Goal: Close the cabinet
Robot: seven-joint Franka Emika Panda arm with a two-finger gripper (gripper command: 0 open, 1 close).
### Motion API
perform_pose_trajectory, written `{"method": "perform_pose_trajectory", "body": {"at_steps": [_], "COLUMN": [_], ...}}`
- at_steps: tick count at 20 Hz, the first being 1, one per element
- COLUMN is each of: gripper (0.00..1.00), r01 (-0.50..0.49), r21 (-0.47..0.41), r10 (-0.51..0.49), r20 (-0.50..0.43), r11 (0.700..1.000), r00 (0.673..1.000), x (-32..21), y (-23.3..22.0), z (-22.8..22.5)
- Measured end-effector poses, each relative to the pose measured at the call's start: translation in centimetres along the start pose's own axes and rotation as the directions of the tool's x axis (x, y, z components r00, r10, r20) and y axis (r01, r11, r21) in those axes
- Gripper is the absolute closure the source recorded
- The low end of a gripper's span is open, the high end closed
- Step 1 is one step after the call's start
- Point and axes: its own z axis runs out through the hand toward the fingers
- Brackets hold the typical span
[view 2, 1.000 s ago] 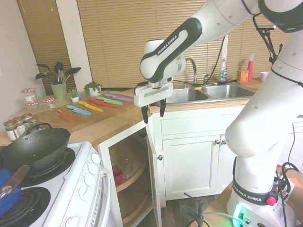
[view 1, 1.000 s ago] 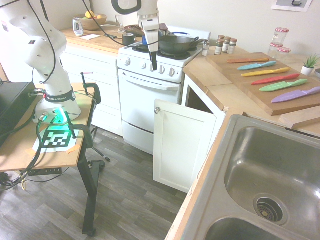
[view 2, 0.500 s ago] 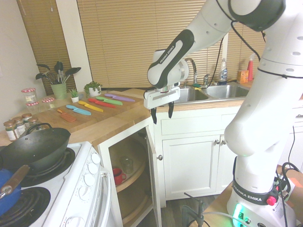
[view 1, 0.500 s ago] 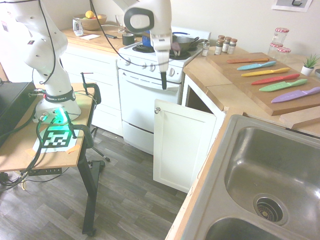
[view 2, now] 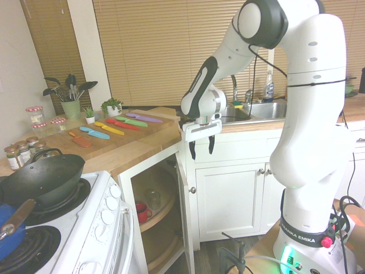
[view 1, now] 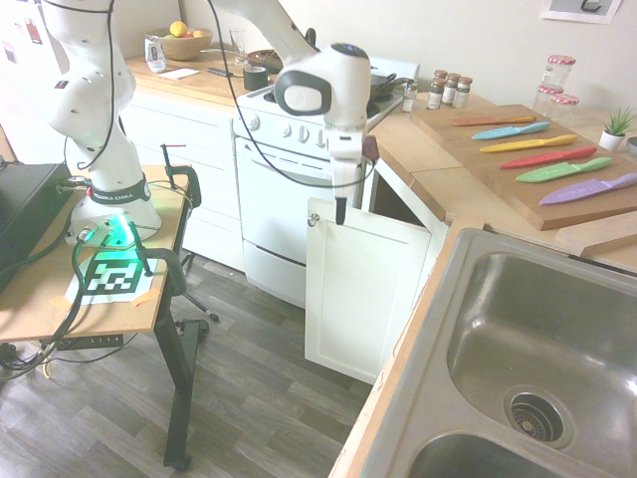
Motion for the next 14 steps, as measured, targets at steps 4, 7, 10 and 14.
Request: {"method": "perform_pose_trajectory", "body": {"at_steps": [4,7,10,14], "gripper": [0.0,0.0,0.0,0.0], "r01": [0.002,0.006,0.006,0.027], "r21": [-0.016,-0.028,-0.046,-0.072], "r10": [-0.002,-0.005,-0.003,-0.022], "r20": [0.028,0.038,0.054,0.074], "r11": [1.0,1.0,0.999,0.997], "r00": [1.0,0.999,0.999,0.997], "x": [1.0,1.5,1.8,1.5], "y": [-1.7,-2.7,-3.1,-3.0], "z": [3.0,4.6,6.6,9.8]}}
